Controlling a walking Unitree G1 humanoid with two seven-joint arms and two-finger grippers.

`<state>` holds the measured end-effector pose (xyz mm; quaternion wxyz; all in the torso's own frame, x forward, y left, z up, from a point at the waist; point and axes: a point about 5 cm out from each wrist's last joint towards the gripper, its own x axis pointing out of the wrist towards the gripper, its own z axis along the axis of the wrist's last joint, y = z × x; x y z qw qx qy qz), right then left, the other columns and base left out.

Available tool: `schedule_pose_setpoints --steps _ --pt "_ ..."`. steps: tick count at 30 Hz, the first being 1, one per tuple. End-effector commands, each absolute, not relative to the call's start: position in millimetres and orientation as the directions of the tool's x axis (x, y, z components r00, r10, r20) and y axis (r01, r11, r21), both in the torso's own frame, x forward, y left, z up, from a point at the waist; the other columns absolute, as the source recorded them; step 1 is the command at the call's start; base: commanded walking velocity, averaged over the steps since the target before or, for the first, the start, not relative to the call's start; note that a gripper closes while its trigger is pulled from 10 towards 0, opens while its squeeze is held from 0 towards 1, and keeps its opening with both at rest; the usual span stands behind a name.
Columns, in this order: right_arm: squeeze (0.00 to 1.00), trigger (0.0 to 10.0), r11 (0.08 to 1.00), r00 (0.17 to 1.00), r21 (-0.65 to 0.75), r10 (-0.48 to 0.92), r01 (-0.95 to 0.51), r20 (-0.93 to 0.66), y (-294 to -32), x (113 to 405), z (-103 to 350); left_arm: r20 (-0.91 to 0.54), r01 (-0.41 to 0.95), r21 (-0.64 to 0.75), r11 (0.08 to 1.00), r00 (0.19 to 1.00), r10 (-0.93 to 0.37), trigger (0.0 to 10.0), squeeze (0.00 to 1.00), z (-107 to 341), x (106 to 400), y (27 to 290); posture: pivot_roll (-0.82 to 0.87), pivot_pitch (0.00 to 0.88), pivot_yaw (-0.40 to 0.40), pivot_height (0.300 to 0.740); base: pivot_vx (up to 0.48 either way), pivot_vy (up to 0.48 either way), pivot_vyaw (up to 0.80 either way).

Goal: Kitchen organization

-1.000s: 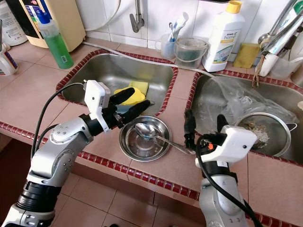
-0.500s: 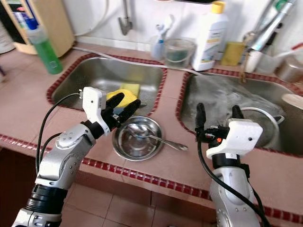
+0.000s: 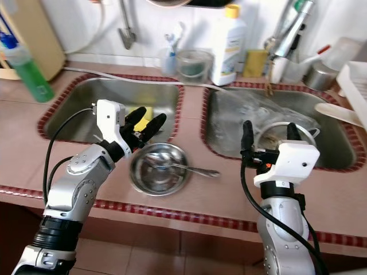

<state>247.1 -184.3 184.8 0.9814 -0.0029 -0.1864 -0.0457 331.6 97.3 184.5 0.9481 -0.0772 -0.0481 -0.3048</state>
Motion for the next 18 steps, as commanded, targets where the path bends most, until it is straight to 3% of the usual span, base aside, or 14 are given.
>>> schedule_pose_setpoints --steps 1,13,18 --pt "0.0 10.0 0.998 0.926 0.007 -0.068 0.07 0.371 -180.2 248.3 184.1 0.147 0.56 -0.096 0.823 0.826 -0.545 10.0 0.0 188.1 334.4 104.8 -0.18 0.052 0.053 0.74 0.0 0.277 0.0" --pt "0.0 10.0 0.997 0.938 -0.011 -0.07 0.078 0.341 -180.1 247.9 172.2 0.17 0.577 -0.084 0.813 0.812 -0.559 10.0 0.0 191.7 333.7 103.7 -0.18 0.054 0.051 0.74 0.0 0.0 0.0" --pt "0.0 10.0 0.996 0.941 -0.017 -0.072 0.082 0.33 -180.6 246.1 167.8 0.167 0.608 -0.011 0.794 0.784 -0.598 10.0 0.0 191.9 330.9 100.2 -0.19 0.055 0.052 0.74 0.0 0.0 0.0"
